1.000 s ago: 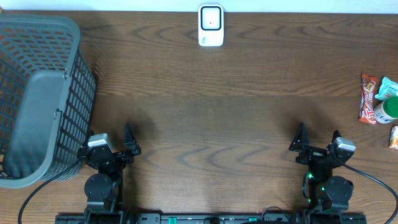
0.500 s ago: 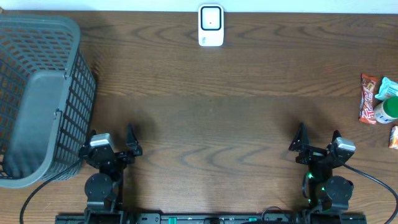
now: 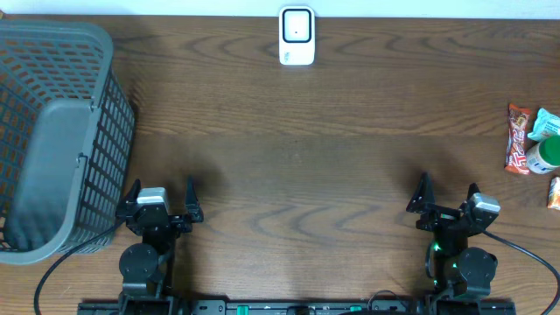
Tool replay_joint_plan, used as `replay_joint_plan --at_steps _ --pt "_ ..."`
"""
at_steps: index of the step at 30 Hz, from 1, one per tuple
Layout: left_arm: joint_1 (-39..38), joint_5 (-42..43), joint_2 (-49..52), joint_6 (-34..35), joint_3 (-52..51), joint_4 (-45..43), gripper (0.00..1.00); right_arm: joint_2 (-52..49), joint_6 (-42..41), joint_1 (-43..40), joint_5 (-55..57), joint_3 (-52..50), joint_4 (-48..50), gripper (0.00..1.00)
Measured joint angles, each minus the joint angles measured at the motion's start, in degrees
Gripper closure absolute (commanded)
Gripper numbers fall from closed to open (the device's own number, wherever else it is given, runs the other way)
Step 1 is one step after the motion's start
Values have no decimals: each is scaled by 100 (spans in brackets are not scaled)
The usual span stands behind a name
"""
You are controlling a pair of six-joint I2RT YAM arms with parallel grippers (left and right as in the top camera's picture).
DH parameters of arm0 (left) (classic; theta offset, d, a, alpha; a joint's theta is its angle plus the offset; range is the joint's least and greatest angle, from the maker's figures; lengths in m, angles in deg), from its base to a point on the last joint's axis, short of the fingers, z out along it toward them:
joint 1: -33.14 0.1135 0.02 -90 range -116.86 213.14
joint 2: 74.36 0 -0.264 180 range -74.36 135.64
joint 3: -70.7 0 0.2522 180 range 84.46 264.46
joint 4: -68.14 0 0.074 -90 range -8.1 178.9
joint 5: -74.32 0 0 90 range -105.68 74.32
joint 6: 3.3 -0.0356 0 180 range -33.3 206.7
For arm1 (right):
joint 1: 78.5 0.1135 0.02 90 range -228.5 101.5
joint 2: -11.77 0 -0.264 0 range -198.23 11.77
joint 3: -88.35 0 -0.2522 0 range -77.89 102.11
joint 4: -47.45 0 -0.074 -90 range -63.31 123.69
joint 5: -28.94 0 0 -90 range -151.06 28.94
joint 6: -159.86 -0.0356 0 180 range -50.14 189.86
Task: Scan the item barcode
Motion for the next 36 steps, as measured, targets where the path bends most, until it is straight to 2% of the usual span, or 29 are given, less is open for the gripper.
replay_joint_plan --at_steps 27,29,36 --pt "0 39 0 -57 0 7 0 0 22 0 35 0 4 1" --pt "0 39 0 -57 0 7 0 0 160 0 59 0 2 1" --pt "0 39 0 -55 0 9 0 0 1394 0 -136 0 -20 1"
